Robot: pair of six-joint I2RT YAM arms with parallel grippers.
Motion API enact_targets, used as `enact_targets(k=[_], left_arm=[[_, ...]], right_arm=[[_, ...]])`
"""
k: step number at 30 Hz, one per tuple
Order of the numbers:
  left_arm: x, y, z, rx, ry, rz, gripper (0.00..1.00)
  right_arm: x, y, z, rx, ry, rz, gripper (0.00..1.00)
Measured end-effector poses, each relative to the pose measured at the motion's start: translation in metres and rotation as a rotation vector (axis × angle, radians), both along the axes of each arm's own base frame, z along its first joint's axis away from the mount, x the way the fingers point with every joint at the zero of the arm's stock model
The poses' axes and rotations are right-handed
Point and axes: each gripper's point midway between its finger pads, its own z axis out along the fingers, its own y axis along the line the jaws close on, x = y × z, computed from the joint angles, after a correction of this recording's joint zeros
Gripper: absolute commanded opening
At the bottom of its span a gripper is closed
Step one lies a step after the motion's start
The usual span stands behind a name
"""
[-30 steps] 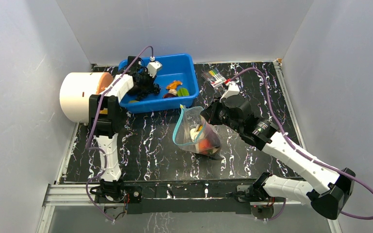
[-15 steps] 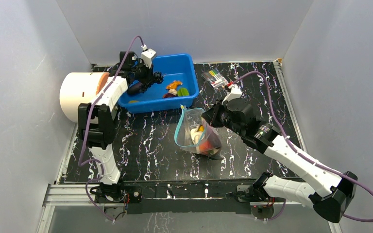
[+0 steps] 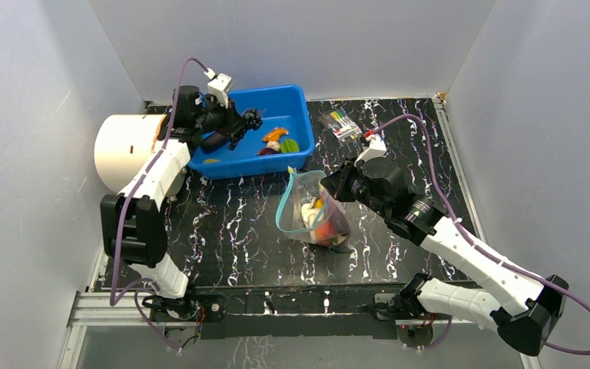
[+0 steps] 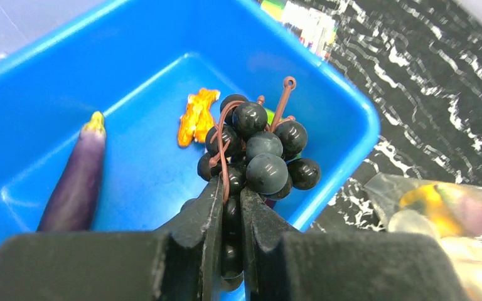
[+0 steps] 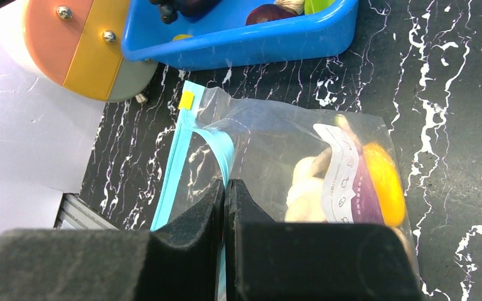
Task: Place the food in the zip-top bag and seal the zipper
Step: Pick up the fake fruit from the bin.
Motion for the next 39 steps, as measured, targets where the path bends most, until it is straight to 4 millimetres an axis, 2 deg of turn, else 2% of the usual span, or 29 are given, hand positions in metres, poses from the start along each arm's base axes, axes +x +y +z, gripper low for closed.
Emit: enact_targets(k=[7,11,15,18,24,30,35,39], left_arm=[[-0.019,-0.003,0.067,-0.098,-0.126,0.017,0.03],[-0.043,-0.009,0.102,-0.196,-0.177,-0.003,0.03],[-0.069,-0.017,0.123,-0.304,-0.185,-0.037,0.03],[-0.090,-0.022,0.130,-0.381,-0.165,-0.064,0.03],[-0.124,-0.029,0.130,-0.508,-0.094,-0.102,0.04],[-0.157,-0.033,0.138,-0.642,-0.055,-0.136,0.04],[-0.175,-0.035,0.146,-0.751,-0.027,-0.157,0.04],[-0.183,-0.038,0.137,-0.839,0.025,-0.158,0.04]], right_arm=[[-0.001,-0.002,0.007,0.039,0.002,-0.020,0.00],[-0.003,0.001,0.008,0.079,0.009,-0.022,0.00],[-0.005,0.005,0.001,0.119,0.033,-0.019,0.00],[-0.005,0.009,-0.001,0.153,0.047,-0.019,0.00],[-0.002,0.018,0.005,0.229,0.061,-0.021,0.00],[0.004,0.030,0.000,0.264,0.087,-0.013,0.00],[0.008,0.035,0.002,0.289,0.088,-0.013,0.00],[0.010,0.037,0.002,0.294,0.088,-0.014,0.00]])
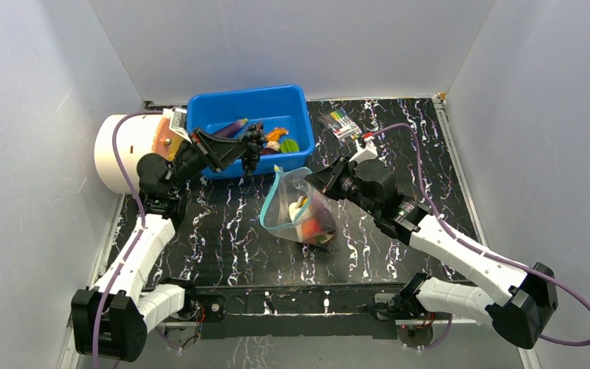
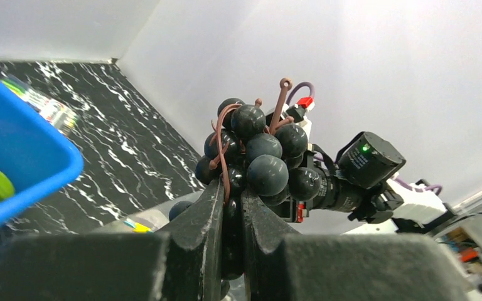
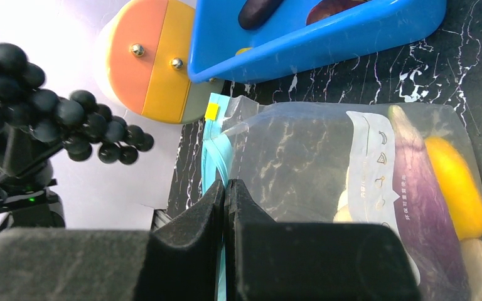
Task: Place the food in the zip-top bag and seal the zipper
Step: Pick up the fake fruit from the bin, then place the fake fruit in the zipper food storage bag.
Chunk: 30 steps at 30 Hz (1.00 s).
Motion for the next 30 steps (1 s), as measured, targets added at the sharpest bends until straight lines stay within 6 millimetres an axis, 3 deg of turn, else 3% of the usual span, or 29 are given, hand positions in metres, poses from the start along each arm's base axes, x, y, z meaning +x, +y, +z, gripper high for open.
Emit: enact_targets(k=[6,18,30], left_arm=[[-0.010,-0.011,-0.022,-0.083,0.106,-0.042,0.04],[-0.041,-0.046,-0.022,-0.098,0.108,-0.116,0.04],[-0.051,-0.057,-0.086,-0.061,0.249,-0.098,0.05]], right_arm=[[0.004,0.004,-0.002,0.002,0.000,0.000,0.00],[0.007,0.011,-0.009,-0.002,0.010,0.017,0.00],[0.008,0.012,-0.006,0.007,-0.001,0.018,0.00]])
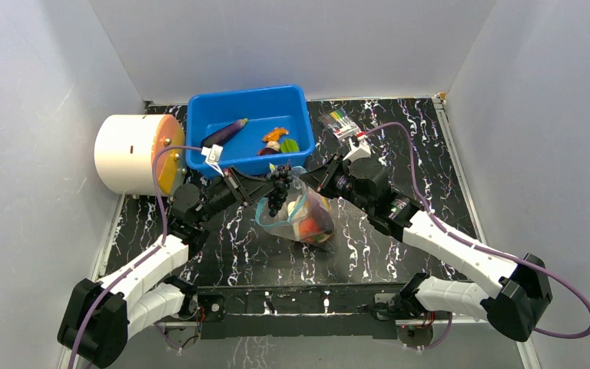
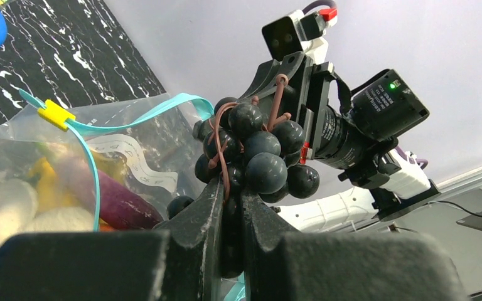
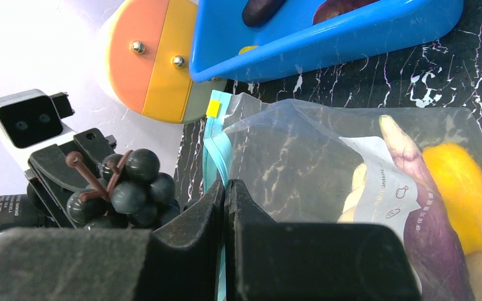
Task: Place the food in the zip-top bag and seal the zipper
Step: Place the fake fruit in the zipper food storage bag.
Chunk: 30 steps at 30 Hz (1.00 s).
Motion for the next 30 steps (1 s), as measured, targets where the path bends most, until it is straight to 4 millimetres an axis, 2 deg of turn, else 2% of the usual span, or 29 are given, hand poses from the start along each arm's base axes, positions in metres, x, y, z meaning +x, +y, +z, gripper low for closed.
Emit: enact_targets(k=[7,14,17,24,30], left_arm=[[-0.003,-0.007,-0.006,0.025,-0.009,-0.007,0.05],[-0.005,-0.009,-0.026,0.103,0.008,-0.001,0.11],[-0.006,-0.009,-0.032,0.131,0.009,0.006,0.20],[-0.006,-0.007,-0.046,0.196,0.003,0.010,0.49],[-0.011,-0.005,-0.041,0.218,-0.057,0.002,0.59]], right_arm=[[0.000,-0.001,0.001,-0.001,-0.005,-0.005,0.00],[0.001,-0.001,0.003,-0.005,-0.018,-0.004,0.00],[0.001,-0.001,0.003,-0.009,-0.022,-0.002,0.00],[-0.001,0.000,0.002,-0.025,-0.035,0.020,0.00],[-0.004,0.002,0.001,-0.070,-0.073,0.065,0.00]])
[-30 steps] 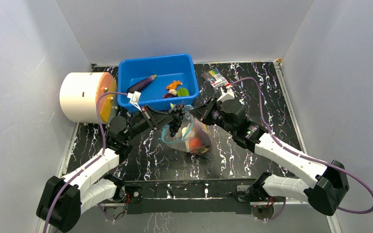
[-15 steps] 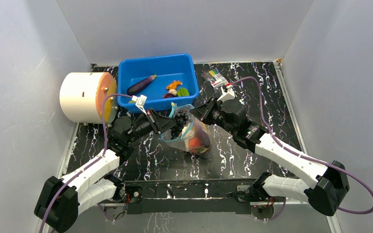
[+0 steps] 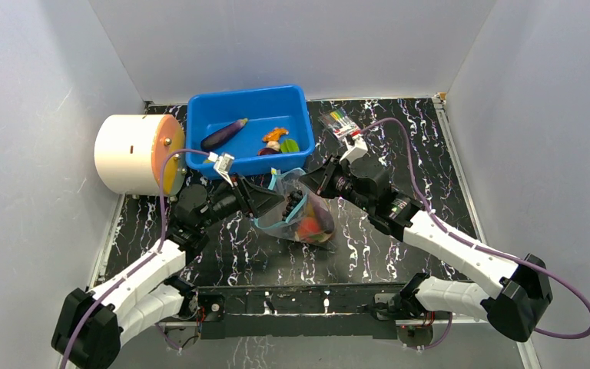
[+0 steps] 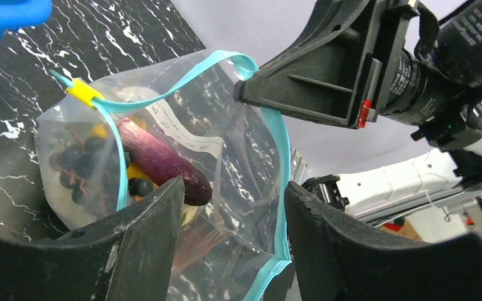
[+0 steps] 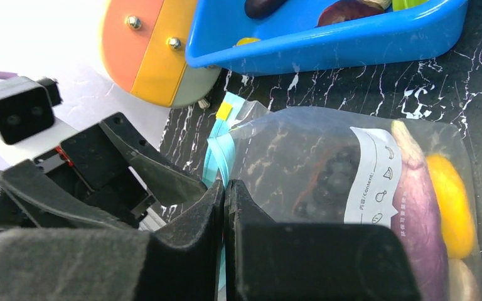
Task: Place the food in the zip-top bag and seal the zipper
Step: Place the fake fruit in the zipper food storage bag, then zip the zipper food storage bag at the center of the board.
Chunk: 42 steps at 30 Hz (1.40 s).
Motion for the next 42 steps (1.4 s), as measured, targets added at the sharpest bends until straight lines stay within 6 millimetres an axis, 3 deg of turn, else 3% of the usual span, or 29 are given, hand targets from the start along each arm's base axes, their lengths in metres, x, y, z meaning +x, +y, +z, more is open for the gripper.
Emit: enact_targets(k=[5,10,13,19,29,37,42], left_arm=[[-0.007,0.003,0.015,0.085,-0.131,-0.035,0.59],[-0.020,0.013,0.046,0.244,-0.415,-0.097,0.58],[-0.036,0.024,0.052,0.354,-0.616,-0.157,0.58],[-0.055,0.034,0.020,0.533,-0.830,-0.314,0.57],[-0.067,0.029,-0.032,0.572,-0.870,-0.507,0.51],[-0.062,0.018,-0.031,0.527,-0.901,-0.528,0.40],[-0.059,0.013,-0.030,0.494,-0.943,-0.518,0.39]], right_arm=[[-0.006,-0.001,-0.001,-0.094,-0.038,0.067,0.00],[-0.014,-0.007,0.010,-0.229,-0.114,0.152,0.00],[-0.022,-0.012,0.012,-0.311,-0.159,0.215,0.00],[-0.038,-0.018,0.016,-0.426,-0.225,0.351,0.00],[-0.059,-0.016,0.012,-0.464,-0.268,0.511,0.00],[-0.066,-0.011,0.014,-0.439,-0.279,0.556,0.00],[-0.067,-0.009,0.015,-0.427,-0.286,0.569,0.00]])
